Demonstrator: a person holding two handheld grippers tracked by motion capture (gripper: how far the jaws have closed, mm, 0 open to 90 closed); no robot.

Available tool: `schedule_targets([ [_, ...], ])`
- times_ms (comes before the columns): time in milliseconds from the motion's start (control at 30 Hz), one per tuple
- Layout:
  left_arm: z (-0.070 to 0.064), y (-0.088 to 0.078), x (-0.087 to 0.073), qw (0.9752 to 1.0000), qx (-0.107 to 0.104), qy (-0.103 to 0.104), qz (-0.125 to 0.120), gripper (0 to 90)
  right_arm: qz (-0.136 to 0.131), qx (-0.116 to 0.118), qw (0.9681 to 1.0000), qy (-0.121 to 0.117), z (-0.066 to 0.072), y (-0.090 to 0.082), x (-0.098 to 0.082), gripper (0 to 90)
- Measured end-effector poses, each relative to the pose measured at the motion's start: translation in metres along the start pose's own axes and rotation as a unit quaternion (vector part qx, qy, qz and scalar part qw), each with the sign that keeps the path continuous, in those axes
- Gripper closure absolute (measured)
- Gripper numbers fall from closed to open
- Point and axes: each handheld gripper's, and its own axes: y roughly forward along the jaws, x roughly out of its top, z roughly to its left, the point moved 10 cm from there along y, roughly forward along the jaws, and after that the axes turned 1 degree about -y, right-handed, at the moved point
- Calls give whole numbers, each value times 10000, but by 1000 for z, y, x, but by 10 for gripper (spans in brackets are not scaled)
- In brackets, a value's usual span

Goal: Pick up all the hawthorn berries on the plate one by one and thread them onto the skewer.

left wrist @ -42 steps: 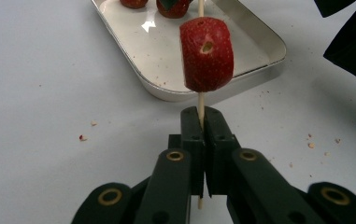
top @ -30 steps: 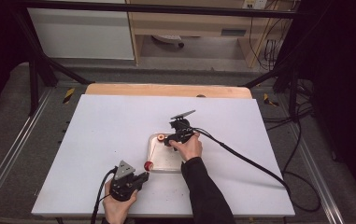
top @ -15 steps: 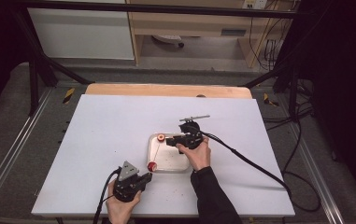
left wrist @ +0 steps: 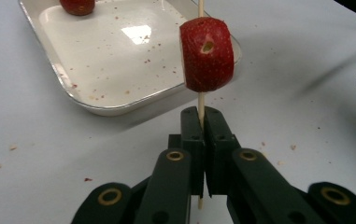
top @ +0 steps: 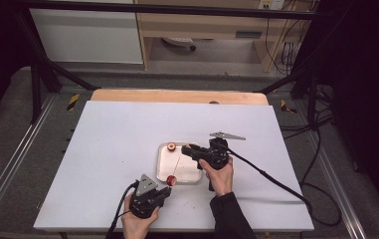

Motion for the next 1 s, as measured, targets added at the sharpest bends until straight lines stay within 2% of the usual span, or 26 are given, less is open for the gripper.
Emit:
schedule_targets([
  [167,-8,4,2,9999,-111,-118,-16,880,-315,131,9994,-10,5,-5,3,609],
  [367,-11,6,4,9995,-166,-265,-63,881,-632,254,9977,-2,13,-9,8,609],
  [567,-14,7,6,9990,-217,-364,-137,880,-738,290,9968,-35,16,-9,8,609],
  [700,-15,7,8,9986,-252,-423,-179,880,-796,266,9964,-143,15,-9,7,609],
  [1000,-15,7,9,9980,-298,-530,-198,881,-834,298,9959,-185,17,-8,5,609],
])
